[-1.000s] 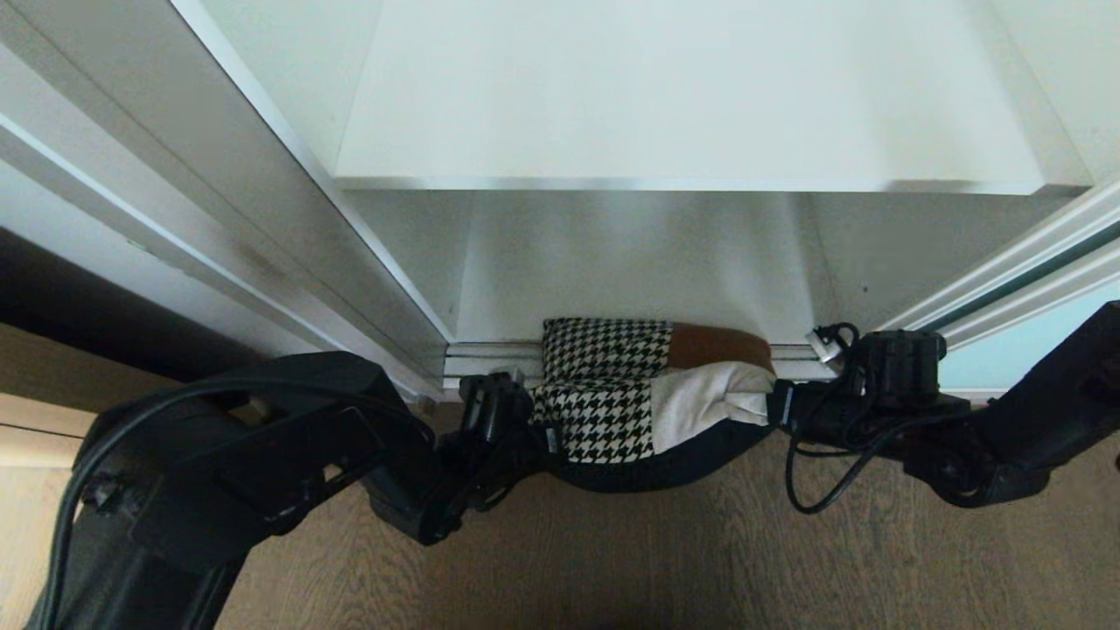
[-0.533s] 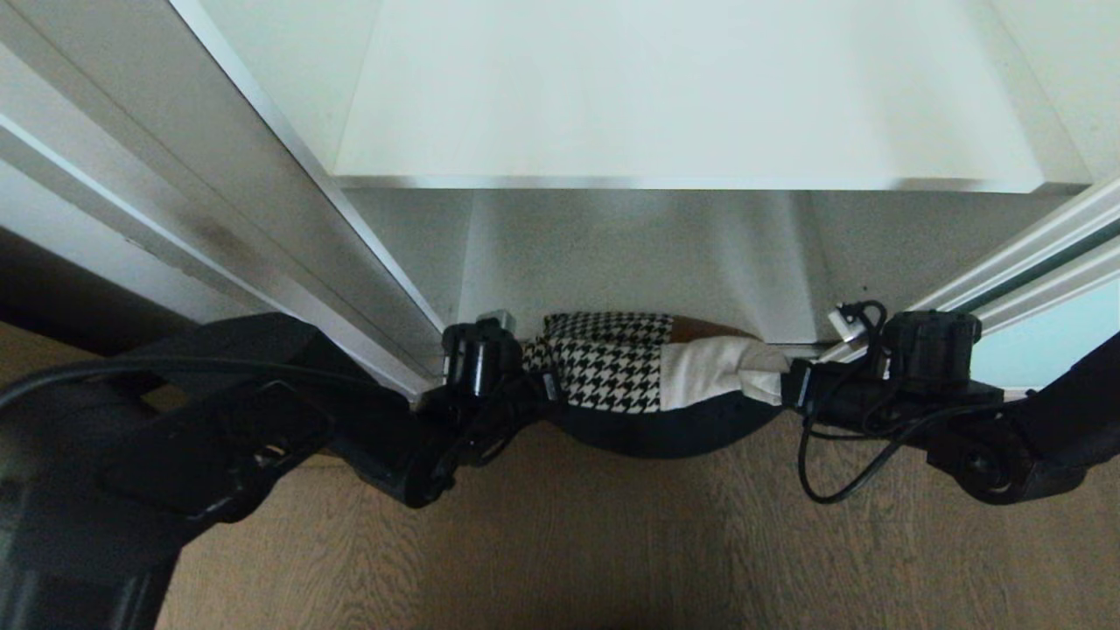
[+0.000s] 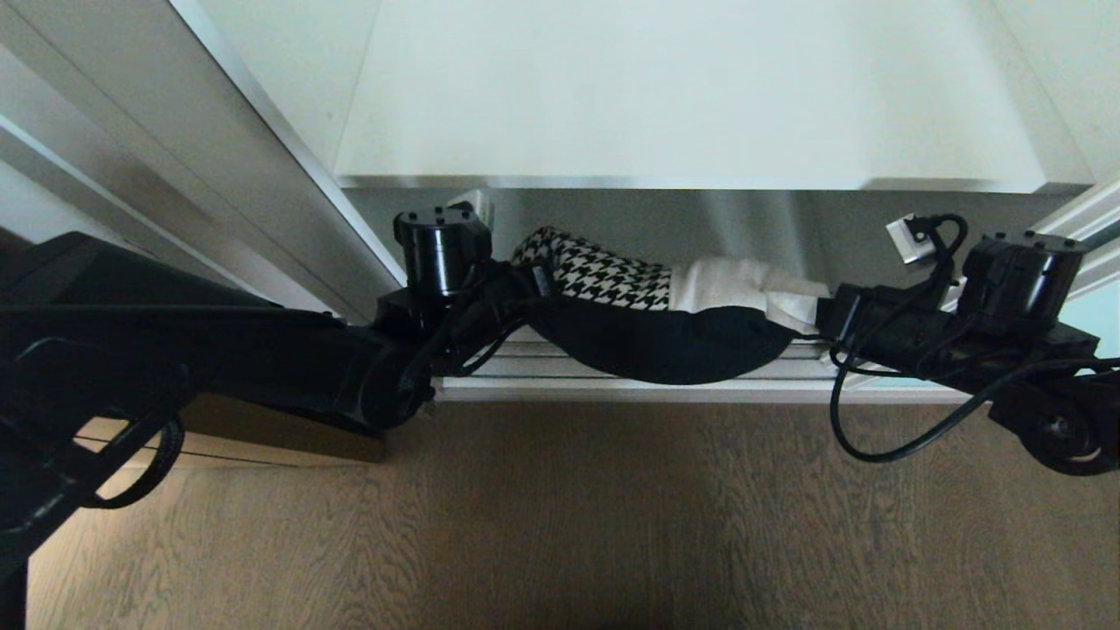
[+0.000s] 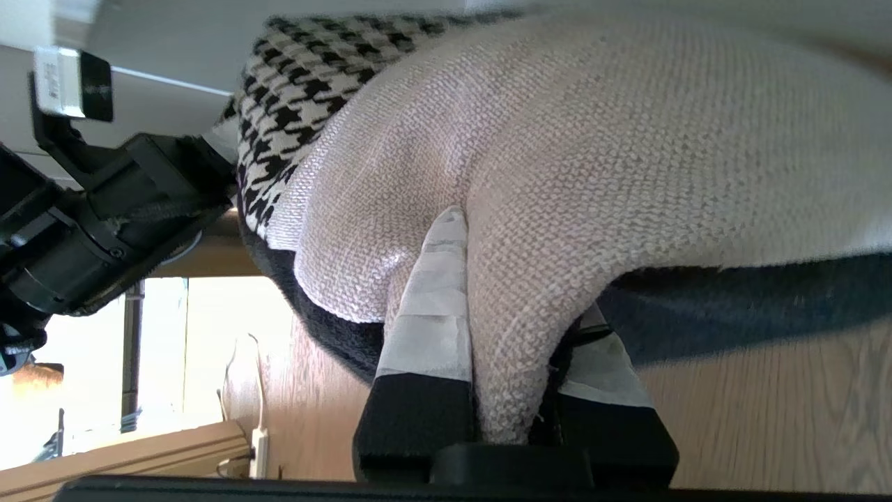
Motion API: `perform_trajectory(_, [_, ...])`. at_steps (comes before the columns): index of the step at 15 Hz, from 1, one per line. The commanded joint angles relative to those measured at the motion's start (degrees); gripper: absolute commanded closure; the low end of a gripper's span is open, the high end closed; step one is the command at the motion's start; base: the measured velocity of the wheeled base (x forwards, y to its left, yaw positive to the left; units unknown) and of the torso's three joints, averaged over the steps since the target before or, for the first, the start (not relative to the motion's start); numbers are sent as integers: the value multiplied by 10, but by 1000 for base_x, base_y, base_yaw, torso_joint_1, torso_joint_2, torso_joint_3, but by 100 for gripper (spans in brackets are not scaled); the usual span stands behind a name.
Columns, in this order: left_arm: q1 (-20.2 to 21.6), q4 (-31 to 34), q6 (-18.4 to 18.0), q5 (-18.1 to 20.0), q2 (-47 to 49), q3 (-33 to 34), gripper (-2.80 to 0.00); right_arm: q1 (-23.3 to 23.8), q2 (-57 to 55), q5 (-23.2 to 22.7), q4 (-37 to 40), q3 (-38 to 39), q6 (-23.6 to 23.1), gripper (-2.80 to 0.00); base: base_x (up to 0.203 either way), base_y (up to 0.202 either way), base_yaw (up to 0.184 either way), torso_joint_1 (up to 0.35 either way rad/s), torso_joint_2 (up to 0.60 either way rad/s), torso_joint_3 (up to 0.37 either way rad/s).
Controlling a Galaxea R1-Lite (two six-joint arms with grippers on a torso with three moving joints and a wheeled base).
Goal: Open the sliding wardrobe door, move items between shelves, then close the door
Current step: Place the pillow on the lower shelf
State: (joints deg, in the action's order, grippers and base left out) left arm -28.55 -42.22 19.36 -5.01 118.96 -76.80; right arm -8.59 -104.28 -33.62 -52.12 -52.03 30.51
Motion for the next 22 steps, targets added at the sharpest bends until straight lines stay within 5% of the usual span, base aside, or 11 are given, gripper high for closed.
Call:
perform_trajectory(1, [0, -11, -6, 2, -5, -8, 0, 1, 6, -5, -12, 1, 2, 0, 0, 0, 0, 0, 0, 0])
perform_trajectory(5, [0, -27, -7, 13, 9, -4, 0, 3, -9, -14, -41, 4, 2, 0, 0, 0, 0, 0, 0, 0])
perform_trajectory(10, [11, -56, -17, 16, 140, -17, 0, 13, -157, -15, -40, -43, 0, 0, 0, 0, 0, 0, 0, 0])
perform_trajectory(16, [51, -29, -18, 18, 217, -104, 0, 20, -223, -7, -25, -124, -2, 0, 0, 0, 0, 0, 0, 0])
perform_trajectory(22, [51, 9, -31, 11, 280, -117, 0, 28, -270, 41, 90, -221, -2, 0, 0, 0, 0, 0, 0, 0])
